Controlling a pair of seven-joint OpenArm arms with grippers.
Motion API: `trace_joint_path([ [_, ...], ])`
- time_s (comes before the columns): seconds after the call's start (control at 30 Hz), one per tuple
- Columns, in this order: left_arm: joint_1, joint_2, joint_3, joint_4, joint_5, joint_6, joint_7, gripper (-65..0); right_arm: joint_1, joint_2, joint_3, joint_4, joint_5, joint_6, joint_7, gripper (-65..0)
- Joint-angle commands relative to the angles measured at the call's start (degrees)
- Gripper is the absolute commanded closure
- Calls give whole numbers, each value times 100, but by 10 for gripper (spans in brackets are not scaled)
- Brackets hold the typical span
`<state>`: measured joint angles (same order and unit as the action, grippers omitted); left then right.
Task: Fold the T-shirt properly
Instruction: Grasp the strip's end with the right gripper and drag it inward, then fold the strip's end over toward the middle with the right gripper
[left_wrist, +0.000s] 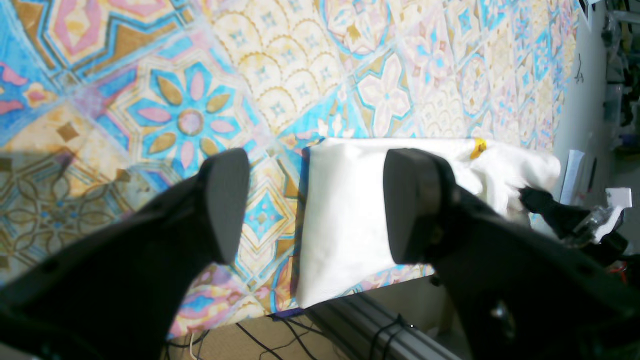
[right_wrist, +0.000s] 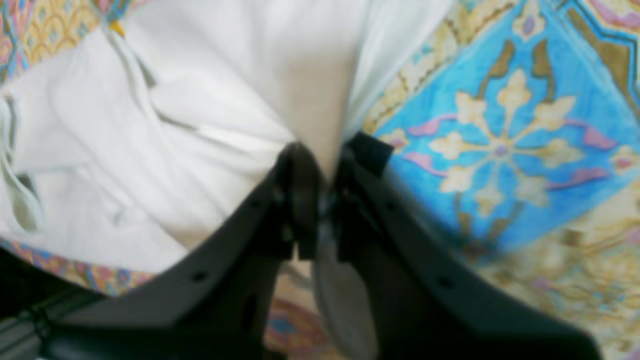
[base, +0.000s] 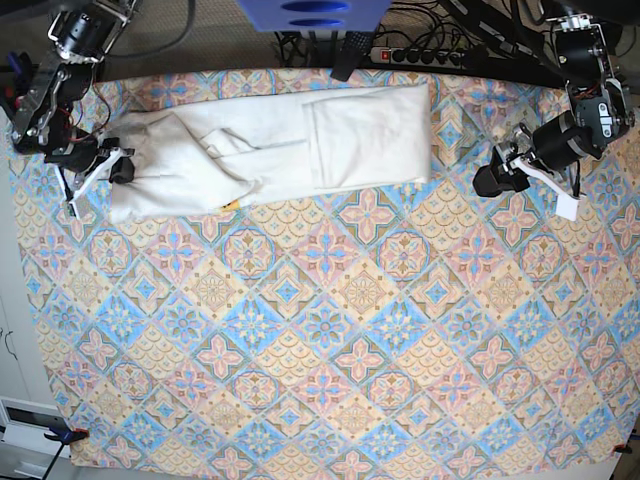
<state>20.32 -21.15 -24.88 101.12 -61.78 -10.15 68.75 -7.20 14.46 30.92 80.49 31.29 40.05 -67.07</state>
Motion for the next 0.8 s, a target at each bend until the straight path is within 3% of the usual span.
trace_joint_path([
  [0.0, -5, -88, -39, 81, -112, -18, -58, -415, 180, 176, 60, 35, 84, -5, 162, -11],
  [0.17, -5, -61, -30, 81, 222, -18, -58, -389, 311, 334, 42, 52, 102, -5, 153, -11],
  [0.37, -5, 141, -30, 81, 820, -18, -66, -149, 250, 308, -327, 703, 102, -5, 65, -13],
  [0.77, -5, 466, -30, 81, 1356, -18, -66, -163, -401, 308, -2472, 2619, 93, -5, 47, -13],
])
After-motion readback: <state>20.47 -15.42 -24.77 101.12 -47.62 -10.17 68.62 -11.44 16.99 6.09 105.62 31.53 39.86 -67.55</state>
